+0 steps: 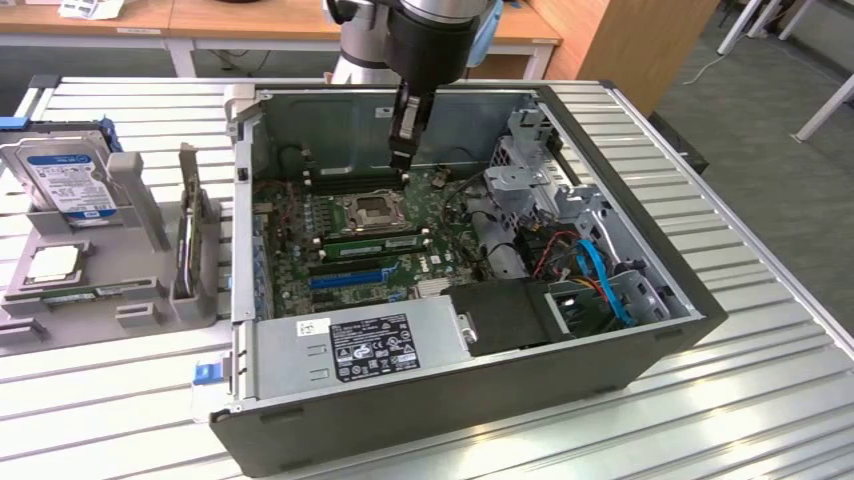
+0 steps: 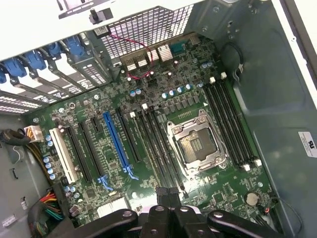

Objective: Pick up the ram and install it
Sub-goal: 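Press down the ram until it locks into place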

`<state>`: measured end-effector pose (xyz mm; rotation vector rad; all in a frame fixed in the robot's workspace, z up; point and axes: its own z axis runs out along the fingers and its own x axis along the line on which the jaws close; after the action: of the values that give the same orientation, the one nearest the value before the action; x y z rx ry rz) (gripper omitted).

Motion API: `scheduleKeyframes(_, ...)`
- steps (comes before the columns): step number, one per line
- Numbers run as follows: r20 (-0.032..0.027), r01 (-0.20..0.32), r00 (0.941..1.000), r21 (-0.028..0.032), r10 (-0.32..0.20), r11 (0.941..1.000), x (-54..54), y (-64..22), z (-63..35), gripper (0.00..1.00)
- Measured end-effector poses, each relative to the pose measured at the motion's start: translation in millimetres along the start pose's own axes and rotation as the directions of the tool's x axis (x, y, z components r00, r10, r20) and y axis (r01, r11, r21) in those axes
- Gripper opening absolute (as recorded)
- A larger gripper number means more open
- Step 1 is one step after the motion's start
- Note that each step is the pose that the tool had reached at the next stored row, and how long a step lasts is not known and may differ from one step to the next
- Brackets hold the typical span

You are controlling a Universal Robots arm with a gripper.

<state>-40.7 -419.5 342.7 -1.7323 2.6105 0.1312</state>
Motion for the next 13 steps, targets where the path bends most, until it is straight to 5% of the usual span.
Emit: scheduleKeyframes(13,0.0050,-0.074,0.9973,0.0036,0.074,0.9973,0.0,0.0,0.0,0.10)
